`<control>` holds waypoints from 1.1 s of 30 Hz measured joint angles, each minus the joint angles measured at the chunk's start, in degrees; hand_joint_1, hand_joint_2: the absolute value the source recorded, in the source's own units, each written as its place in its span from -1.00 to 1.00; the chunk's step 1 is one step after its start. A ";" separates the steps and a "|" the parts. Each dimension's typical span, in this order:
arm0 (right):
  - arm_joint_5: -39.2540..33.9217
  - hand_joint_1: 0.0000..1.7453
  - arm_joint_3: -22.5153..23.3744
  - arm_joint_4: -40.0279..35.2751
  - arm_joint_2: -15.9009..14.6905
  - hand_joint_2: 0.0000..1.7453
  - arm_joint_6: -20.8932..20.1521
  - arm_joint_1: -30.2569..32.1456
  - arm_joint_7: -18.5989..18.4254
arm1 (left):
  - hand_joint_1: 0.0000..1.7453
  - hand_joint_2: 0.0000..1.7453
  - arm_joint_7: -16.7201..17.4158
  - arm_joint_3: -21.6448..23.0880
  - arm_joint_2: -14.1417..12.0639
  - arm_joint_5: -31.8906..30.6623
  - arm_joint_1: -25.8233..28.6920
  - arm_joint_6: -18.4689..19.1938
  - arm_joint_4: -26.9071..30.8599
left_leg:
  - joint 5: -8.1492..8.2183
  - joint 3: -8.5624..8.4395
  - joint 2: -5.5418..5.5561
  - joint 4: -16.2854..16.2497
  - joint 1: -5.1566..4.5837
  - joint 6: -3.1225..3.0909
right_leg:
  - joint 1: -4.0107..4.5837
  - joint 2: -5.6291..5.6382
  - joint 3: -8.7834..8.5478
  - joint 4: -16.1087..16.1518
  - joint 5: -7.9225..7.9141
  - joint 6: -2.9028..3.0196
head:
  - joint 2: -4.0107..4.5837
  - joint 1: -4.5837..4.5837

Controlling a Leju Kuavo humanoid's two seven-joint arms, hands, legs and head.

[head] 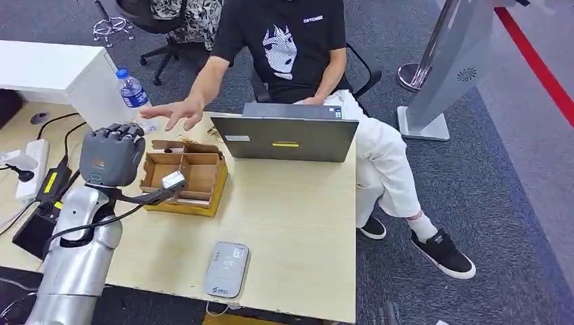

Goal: Pass the card to the sensor for recognition and then transmit it.

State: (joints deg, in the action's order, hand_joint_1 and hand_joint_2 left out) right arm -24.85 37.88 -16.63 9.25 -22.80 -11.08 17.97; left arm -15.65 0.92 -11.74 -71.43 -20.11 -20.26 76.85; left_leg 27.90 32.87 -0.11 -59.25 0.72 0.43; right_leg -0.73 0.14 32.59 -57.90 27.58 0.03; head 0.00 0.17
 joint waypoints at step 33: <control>-0.24 -1.00 -0.26 0.00 0.31 1.00 0.39 0.41 1.01 | -1.00 1.00 -15.31 -10.50 10.16 27.83 7.82 -8.34 16.56 | -0.03 0.08 0.00 0.01 -0.01 -0.05 | -0.01 0.01 0.01 0.03 -0.02 -0.02 | 0.00 0.00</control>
State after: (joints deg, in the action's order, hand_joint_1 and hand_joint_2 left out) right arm -25.09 37.62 -16.63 9.55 -22.40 -10.67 18.97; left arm -30.96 -9.58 -1.58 -43.60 -12.30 -28.60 93.41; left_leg 27.86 32.96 -0.11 -59.24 0.71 0.39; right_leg -0.74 0.14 32.60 -57.87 27.56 0.01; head 0.00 0.17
